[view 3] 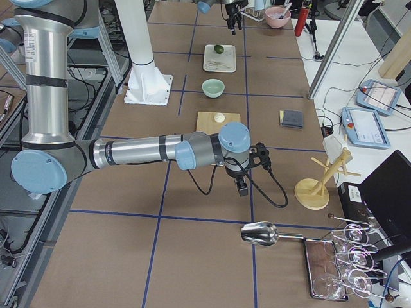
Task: Put spoon and bun in bowl
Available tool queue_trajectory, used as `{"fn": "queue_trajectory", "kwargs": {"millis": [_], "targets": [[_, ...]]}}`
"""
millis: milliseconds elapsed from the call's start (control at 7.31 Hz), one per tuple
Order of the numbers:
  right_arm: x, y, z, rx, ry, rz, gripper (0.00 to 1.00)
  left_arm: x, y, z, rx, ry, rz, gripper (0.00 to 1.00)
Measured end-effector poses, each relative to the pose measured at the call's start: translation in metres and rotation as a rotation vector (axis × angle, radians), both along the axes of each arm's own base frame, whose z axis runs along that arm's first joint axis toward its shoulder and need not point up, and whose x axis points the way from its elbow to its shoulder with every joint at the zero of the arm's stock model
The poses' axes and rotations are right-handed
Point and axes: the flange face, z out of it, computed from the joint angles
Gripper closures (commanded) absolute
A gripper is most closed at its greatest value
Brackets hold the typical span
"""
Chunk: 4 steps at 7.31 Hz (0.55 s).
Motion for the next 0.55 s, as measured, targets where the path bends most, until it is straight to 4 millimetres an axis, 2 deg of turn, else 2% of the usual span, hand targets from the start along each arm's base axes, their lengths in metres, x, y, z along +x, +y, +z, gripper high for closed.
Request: {"fn": "queue_trajectory", "kwargs": {"millis": [274,410,547], "targets": [[0.000,0.001,0.001,0.000,0.000,-0.001,0.00,0.074,0.023,0.017,-0.104,-0.037,-0.064,0.04],[0.000,0.001,0.001,0.002,0.001,-0.001,0.00,0.103,0.035,0.022,-0.139,-0.043,-0.098,0.07],[0.000,0.001,0.000,0.003,0.001,-0.001,0.00,0.126,0.046,0.023,-0.157,-0.044,-0.116,0.17]]}}
